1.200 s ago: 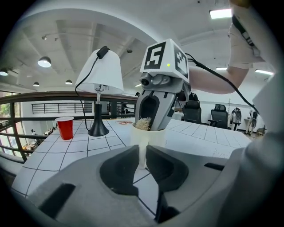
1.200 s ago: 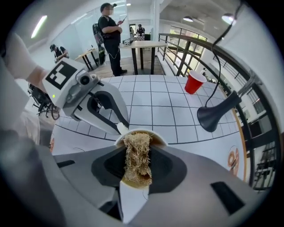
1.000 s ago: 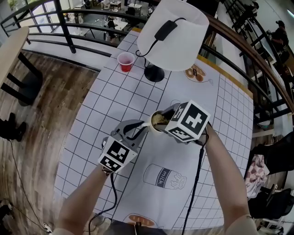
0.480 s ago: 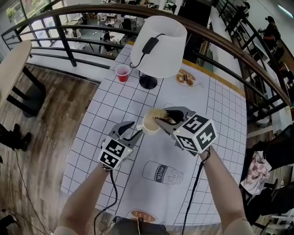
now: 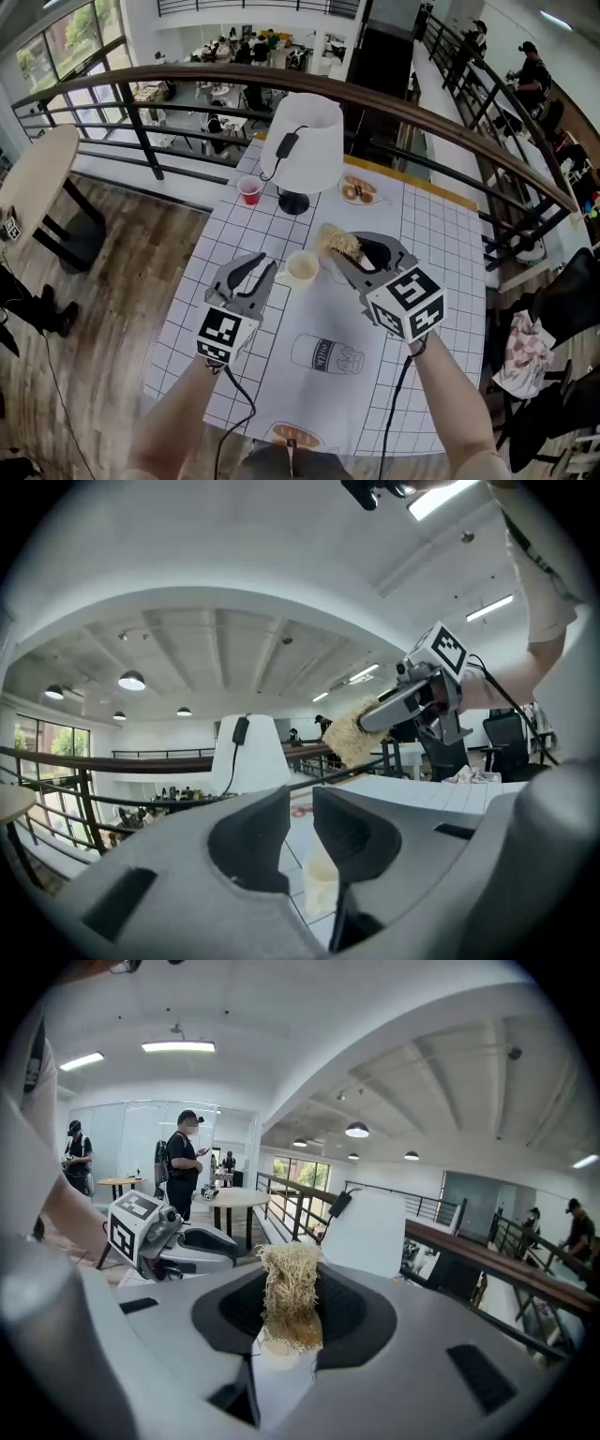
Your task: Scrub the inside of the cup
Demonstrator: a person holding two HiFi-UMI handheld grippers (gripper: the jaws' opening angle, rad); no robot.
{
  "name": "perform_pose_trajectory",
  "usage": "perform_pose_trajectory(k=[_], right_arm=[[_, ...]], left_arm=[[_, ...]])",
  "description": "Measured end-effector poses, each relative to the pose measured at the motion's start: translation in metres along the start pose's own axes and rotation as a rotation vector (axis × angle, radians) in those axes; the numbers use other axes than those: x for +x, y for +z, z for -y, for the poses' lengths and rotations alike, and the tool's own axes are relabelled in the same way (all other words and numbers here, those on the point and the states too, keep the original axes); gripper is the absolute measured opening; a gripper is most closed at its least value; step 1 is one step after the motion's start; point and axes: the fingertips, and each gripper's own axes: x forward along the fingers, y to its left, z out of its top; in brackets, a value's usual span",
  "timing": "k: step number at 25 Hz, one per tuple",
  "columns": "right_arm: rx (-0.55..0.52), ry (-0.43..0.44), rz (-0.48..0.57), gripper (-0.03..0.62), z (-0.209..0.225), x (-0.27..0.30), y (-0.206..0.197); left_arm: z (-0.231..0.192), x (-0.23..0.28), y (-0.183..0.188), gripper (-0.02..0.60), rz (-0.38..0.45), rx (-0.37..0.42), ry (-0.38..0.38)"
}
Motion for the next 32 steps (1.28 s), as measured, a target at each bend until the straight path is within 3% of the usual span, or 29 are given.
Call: perform_pose_trajectory(k=[6, 11, 16, 20, 26, 32], right_arm=[[-0.033, -0.077, 0.123, 0.121, -0.017, -0.068, 0.058], [-0.049, -0.146, 0.257, 0.123, -0.026, -0.125, 0.101], [-0.097, -0.175, 0.322, 0.124, -0.046, -0.172, 0.122], [-0.149, -0.231, 0.38, 0.124, -0.063, -0.208, 0.137], [-0.12, -0.225, 0.476, 0.126, -0.103, -0.244, 0.154], [0.007, -0.176, 0.524, 0.126, -0.132, -0.264, 0.142]], left_arm=[[0.016, -0.031, 0.095, 0.07, 0.094, 0.038, 0.023], [0.014, -0.058, 0.149, 0.039, 0.123, 0.123, 0.115], [0.019, -0.093, 0.197, 0.028, 0.165, 0.095, 0.13], [0.031, -0.117, 0.232, 0.02, 0.207, 0.117, 0.122], [0.06, -0.156, 0.257, 0.015, 0.248, 0.171, 0.129], [0.084, -0.186, 0.233, 0.014, 0.21, 0.19, 0.157]])
